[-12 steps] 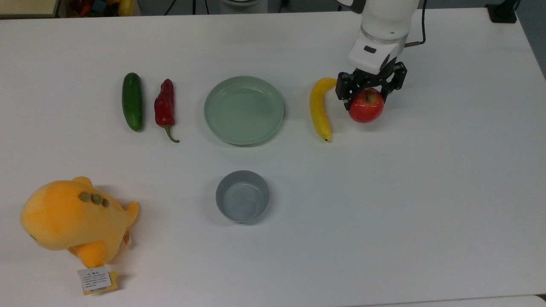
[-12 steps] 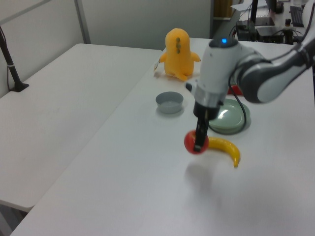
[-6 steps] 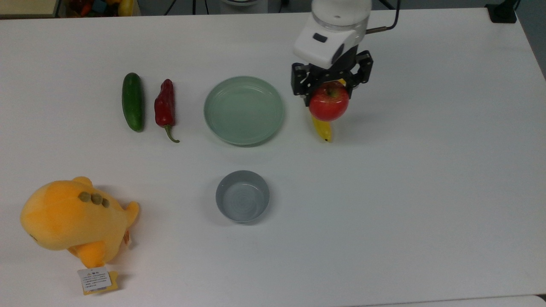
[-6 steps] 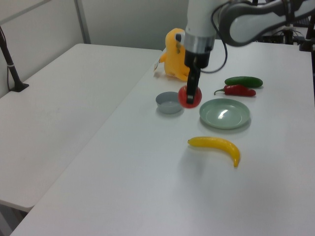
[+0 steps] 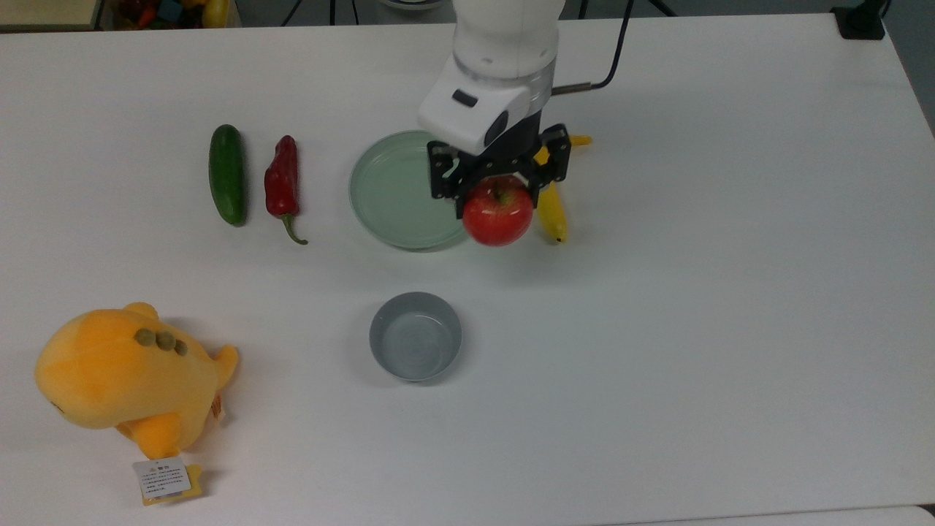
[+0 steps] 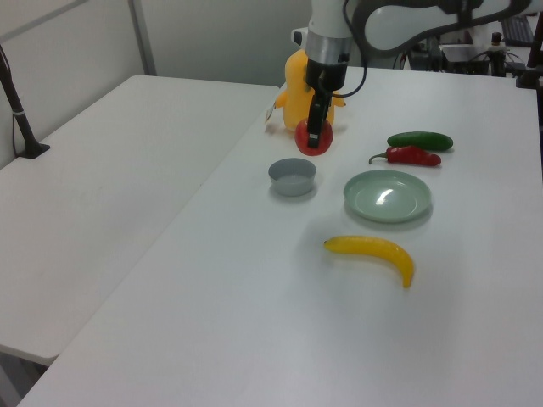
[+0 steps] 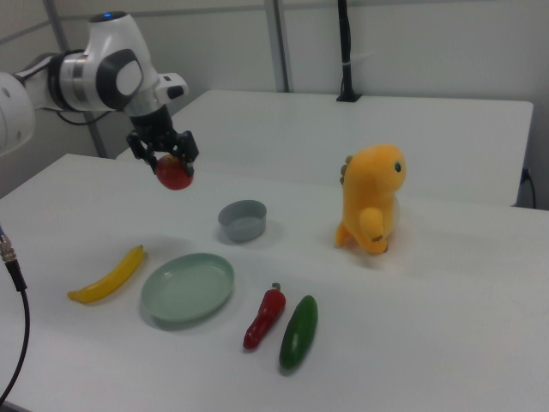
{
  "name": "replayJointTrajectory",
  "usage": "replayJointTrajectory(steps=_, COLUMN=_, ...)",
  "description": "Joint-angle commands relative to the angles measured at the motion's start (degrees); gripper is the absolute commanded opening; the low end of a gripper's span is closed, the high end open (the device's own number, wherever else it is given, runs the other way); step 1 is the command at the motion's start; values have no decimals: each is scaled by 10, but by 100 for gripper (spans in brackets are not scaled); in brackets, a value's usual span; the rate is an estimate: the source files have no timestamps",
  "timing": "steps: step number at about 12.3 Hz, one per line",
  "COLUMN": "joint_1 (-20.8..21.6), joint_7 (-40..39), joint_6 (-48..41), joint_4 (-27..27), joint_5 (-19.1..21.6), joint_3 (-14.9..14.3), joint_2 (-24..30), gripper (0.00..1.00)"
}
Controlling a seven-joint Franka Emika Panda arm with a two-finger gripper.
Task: Put the red apple in the bowl
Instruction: 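Carry the red apple over the plate to the grey bowl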
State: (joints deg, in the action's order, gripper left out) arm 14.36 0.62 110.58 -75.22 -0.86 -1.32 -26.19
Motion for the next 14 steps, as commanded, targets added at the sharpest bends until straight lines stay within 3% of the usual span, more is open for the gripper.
replayJointTrajectory(steps=1, joint_1=5, joint_7=-41, joint_6=18, joint_4=60, joint_5=12, joint_3=-32, joint_2=-59, gripper=1)
replayJointTrajectory(steps=10, joint_1=-33, joint_7=-41, joint_6=197, joint_4=34, joint_5=12, joint_3=-44, joint_2=-121, gripper=1)
replayJointTrajectory(steps=14, joint_1=-34, joint_7=-43, joint_6=215, joint_4=19, joint_5=11, joint_3=-45, joint_2=-132, gripper=3)
